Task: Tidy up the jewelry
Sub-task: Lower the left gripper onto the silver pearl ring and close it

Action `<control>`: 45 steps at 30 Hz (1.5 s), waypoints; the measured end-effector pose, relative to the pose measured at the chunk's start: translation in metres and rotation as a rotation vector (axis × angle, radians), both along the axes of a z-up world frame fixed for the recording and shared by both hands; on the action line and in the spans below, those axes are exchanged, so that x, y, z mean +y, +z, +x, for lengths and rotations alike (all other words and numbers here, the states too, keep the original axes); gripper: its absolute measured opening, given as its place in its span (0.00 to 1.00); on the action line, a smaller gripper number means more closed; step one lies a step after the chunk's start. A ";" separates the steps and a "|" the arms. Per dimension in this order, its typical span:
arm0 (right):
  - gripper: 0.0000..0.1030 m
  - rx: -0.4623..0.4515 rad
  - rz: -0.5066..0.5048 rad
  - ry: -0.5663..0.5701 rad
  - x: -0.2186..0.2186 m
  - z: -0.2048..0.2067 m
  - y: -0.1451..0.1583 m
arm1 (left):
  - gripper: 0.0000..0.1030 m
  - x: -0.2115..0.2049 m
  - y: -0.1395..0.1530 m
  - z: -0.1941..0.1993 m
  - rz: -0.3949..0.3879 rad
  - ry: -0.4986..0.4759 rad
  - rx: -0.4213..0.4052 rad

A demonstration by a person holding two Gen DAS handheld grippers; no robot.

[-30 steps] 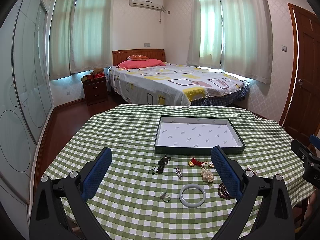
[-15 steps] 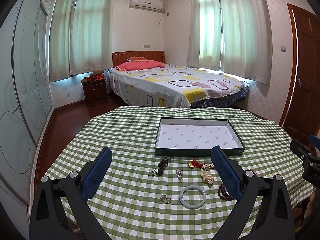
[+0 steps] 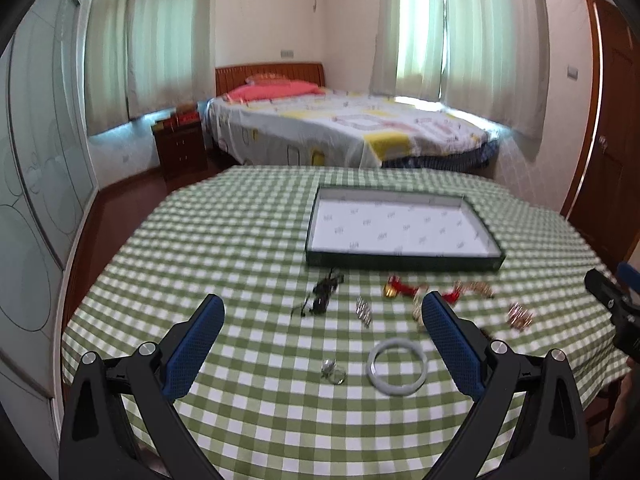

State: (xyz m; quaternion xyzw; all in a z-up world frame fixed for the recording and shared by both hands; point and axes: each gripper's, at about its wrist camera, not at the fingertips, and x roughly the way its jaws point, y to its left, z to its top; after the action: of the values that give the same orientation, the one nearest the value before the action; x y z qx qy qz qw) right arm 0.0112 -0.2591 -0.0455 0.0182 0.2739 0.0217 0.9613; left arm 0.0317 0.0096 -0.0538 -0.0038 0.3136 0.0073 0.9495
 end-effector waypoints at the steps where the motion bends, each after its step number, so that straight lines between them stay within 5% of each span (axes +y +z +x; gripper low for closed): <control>1: 0.96 0.007 0.004 0.000 -0.001 0.002 -0.005 | 0.93 0.000 -0.008 0.004 0.004 -0.002 0.017; 10: 0.96 0.098 0.020 0.001 -0.009 0.029 -0.057 | 0.93 0.010 -0.070 0.030 -0.005 0.018 0.182; 19: 0.96 0.182 0.031 0.007 -0.011 0.042 -0.087 | 0.92 0.014 -0.098 0.043 -0.023 0.022 0.245; 22: 0.96 0.192 0.029 0.013 -0.010 0.044 -0.091 | 0.66 0.014 -0.105 0.048 -0.036 0.013 0.274; 29: 0.96 0.219 0.036 0.013 -0.010 0.049 -0.098 | 0.64 0.013 -0.113 0.052 -0.044 0.013 0.295; 39: 0.96 0.232 0.040 0.018 -0.008 0.051 -0.102 | 0.42 0.011 -0.118 0.055 -0.049 -0.005 0.312; 45: 0.96 0.236 0.048 0.017 -0.009 0.052 -0.103 | 0.41 0.005 -0.118 0.059 -0.030 -0.015 0.309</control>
State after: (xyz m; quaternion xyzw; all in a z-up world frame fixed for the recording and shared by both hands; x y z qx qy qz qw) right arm 0.0631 -0.2679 -0.1488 0.0413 0.3849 0.0342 0.9214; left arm 0.0905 0.0150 -0.1718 -0.0142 0.4562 -0.0040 0.8897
